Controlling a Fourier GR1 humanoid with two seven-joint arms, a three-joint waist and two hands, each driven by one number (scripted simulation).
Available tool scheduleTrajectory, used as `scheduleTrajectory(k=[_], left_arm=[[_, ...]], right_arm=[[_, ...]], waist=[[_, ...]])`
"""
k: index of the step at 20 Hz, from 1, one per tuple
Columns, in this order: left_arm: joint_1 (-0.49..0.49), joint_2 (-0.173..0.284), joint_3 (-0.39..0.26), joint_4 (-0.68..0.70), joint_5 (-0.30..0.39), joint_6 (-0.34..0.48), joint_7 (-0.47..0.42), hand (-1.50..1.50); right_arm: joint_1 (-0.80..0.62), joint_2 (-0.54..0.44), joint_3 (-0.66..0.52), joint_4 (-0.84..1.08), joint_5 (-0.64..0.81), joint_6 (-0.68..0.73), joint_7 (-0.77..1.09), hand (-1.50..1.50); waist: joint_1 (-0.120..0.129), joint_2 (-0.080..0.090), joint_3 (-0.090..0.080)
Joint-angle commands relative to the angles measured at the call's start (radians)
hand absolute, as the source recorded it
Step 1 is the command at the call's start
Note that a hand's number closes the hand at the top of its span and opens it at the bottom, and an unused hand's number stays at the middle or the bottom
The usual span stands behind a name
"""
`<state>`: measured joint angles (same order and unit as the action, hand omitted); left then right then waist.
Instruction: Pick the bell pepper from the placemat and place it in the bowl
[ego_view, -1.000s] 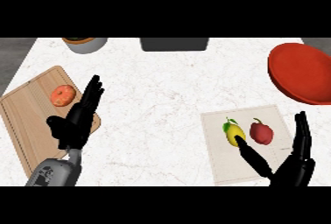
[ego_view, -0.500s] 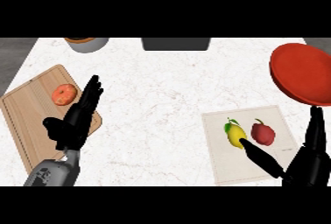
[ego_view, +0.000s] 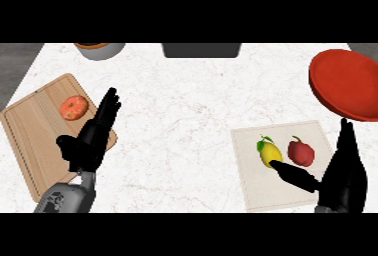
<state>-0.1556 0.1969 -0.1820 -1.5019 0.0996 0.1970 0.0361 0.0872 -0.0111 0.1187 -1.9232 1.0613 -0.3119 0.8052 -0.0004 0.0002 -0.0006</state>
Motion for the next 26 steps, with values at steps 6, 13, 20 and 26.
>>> scheduleTrajectory(k=[6,13,20,26], left_arm=[[-0.006,-0.041,0.041,-0.035,-0.060,-0.022,0.061,0.00],[-0.013,-0.056,0.074,0.022,-0.061,-0.059,0.007,0.00],[-0.012,-0.086,0.078,0.026,-0.080,-0.068,0.028,0.00],[-0.024,-0.098,0.085,-0.056,-0.116,-0.063,0.092,0.00]], right_arm=[[0.078,0.008,-0.003,0.026,-0.097,-0.038,-0.109,-1.50],[0.140,0.010,0.016,-0.016,-0.193,-0.108,-0.234,-1.50],[0.119,0.011,0.061,0.026,-0.248,-0.197,-0.224,-1.50],[0.029,0.011,0.005,0.149,-0.321,-0.232,-0.276,-1.50]], waist=[[-0.002,-0.001,0.001],[-0.004,0.000,0.001],[-0.004,0.000,0.001],[0.000,0.000,0.001]])
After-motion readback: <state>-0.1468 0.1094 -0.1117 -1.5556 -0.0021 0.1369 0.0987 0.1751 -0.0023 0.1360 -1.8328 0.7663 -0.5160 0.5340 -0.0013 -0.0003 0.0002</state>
